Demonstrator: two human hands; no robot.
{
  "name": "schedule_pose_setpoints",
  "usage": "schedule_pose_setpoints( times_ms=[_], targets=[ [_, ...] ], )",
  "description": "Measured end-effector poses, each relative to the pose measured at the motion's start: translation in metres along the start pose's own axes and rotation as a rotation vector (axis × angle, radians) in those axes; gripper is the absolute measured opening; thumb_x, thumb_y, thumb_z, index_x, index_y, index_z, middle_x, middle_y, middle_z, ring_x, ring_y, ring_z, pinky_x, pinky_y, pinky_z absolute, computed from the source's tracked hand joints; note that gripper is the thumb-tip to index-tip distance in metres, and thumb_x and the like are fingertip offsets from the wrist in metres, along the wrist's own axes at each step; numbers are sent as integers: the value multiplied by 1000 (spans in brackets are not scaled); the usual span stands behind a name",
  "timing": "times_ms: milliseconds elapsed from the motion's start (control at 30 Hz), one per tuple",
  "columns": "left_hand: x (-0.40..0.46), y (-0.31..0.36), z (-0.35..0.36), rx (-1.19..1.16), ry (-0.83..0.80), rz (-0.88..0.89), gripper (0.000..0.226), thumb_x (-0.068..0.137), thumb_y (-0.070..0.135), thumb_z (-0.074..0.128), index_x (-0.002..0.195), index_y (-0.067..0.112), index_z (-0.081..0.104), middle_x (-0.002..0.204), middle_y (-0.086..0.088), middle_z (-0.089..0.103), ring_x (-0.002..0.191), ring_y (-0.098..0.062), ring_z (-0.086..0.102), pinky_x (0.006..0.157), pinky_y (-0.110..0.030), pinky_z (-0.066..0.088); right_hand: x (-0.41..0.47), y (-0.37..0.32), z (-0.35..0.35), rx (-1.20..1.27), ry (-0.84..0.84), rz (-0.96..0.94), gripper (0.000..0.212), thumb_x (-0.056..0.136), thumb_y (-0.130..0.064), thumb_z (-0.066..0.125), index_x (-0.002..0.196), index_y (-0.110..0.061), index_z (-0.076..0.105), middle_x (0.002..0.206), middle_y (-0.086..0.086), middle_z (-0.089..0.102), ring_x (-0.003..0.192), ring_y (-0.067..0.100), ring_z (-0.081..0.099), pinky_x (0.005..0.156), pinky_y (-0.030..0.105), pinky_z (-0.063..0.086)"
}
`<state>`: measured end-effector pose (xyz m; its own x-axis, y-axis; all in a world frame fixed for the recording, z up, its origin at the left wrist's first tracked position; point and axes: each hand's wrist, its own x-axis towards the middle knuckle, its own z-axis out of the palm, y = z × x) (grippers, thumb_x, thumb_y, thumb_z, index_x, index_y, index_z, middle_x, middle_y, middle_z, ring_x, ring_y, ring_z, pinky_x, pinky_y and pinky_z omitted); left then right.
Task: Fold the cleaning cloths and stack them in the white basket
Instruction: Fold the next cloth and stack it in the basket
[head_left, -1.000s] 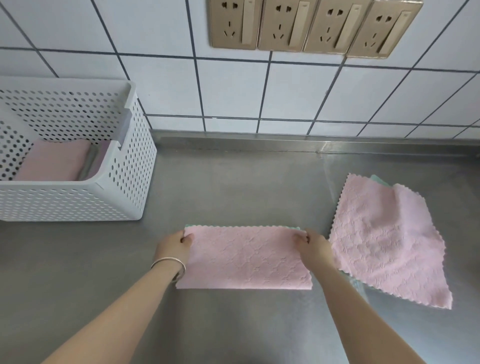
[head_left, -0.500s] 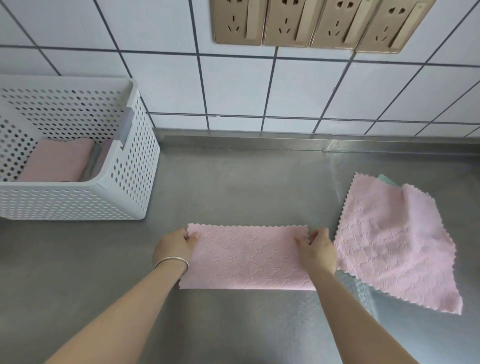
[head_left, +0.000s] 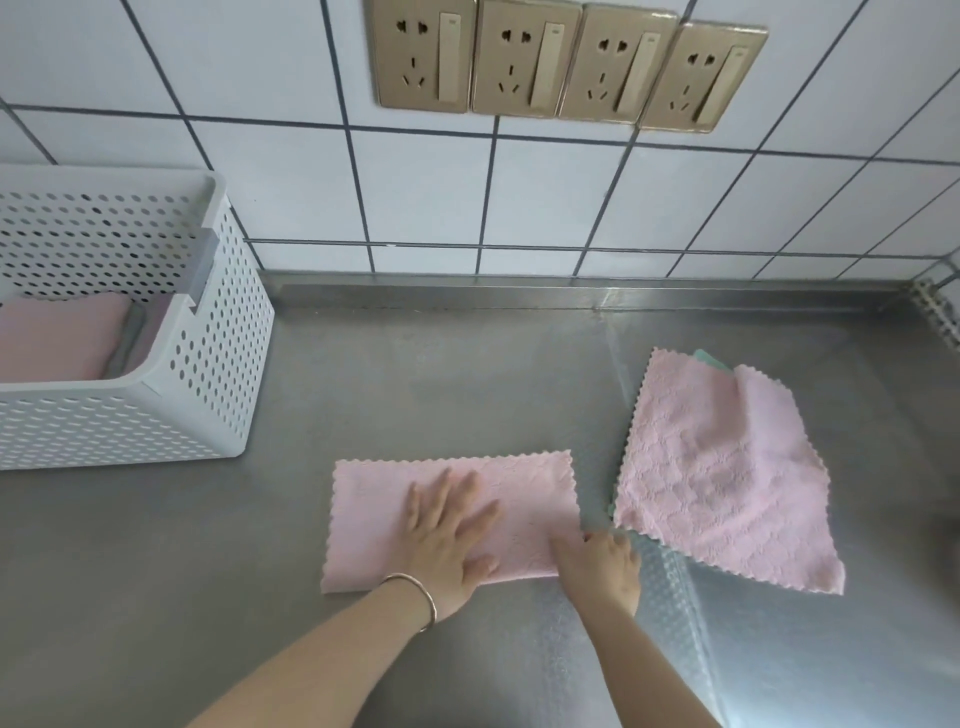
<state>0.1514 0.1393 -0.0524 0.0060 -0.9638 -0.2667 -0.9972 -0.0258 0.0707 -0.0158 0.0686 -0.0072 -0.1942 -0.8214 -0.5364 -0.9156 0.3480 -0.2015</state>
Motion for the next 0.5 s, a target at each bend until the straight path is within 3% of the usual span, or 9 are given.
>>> schedule_pose_setpoints(
  times_ms=[100, 200, 233, 300, 367, 433, 500],
  targets=[
    [3, -2, -3, -22, -94, 8, 63, 77, 62, 35, 135, 37, 40, 151, -4, 30, 144, -28, -9, 107, -56, 9, -1, 1, -5, 12, -62, 2, 35, 81, -34, 48, 108, -15, 60, 115, 6, 54, 107, 25, 50, 86, 34, 44],
    [6, 0, -20, -77, -97, 35, 68, 78, 64, 20, 143, 43, 19, 156, -2, -6, 135, -21, -35, 110, -51, -13, -11, -2, -9, 287, -32, 7, 13, 79, -16, 51, 91, -12, 54, 88, 6, 59, 80, 23, 52, 66, 29, 42],
    [6, 3, -29, -164, -117, 12, 67, 82, 63, 18, 145, 40, 13, 156, 1, -13, 136, -20, -34, 111, -48, -15, -15, -4, -8, 355, 14, -22, 8, 79, -12, 52, 87, -12, 53, 82, 5, 58, 76, 23, 51, 62, 29, 40],
    [8, 9, -53, -523, -172, -141, 60, 92, 55, 31, 145, 30, 23, 157, 3, 7, 145, -20, -5, 117, -39, 2, -28, -12, -6, 404, 165, -178, 9, 77, -5, 54, 78, -13, 50, 74, 1, 54, 72, 24, 51, 59, 30, 38],
    [9, 10, -82, -1026, -87, -326, 45, 93, 46, 42, 133, 25, 47, 143, 4, 42, 135, -17, 35, 111, -31, 25, -43, -25, 2, 376, 371, -471, 19, 67, 1, 59, 71, -15, 50, 70, -2, 53, 65, 23, 51, 55, 28, 37],
    [9, 9, -107, -1399, -68, -435, 14, 93, 35, 51, 99, 28, 62, 104, 4, 62, 97, -9, 59, 92, -22, 44, -55, -37, 11, 290, 521, -769, 16, 58, -7, 59, 69, -17, 53, 66, -3, 55, 62, 20, 49, 54, 26, 36],
    [8, 3, -115, -1486, -49, -548, 19, 92, 26, 54, 75, 19, 57, 70, 2, 53, 58, -5, 53, 57, -14, 44, -65, -50, 19, 223, 583, -996, 15, 62, -16, 52, 73, -22, 46, 68, -3, 53, 66, 17, 40, 57, 26, 31]
  ],
)
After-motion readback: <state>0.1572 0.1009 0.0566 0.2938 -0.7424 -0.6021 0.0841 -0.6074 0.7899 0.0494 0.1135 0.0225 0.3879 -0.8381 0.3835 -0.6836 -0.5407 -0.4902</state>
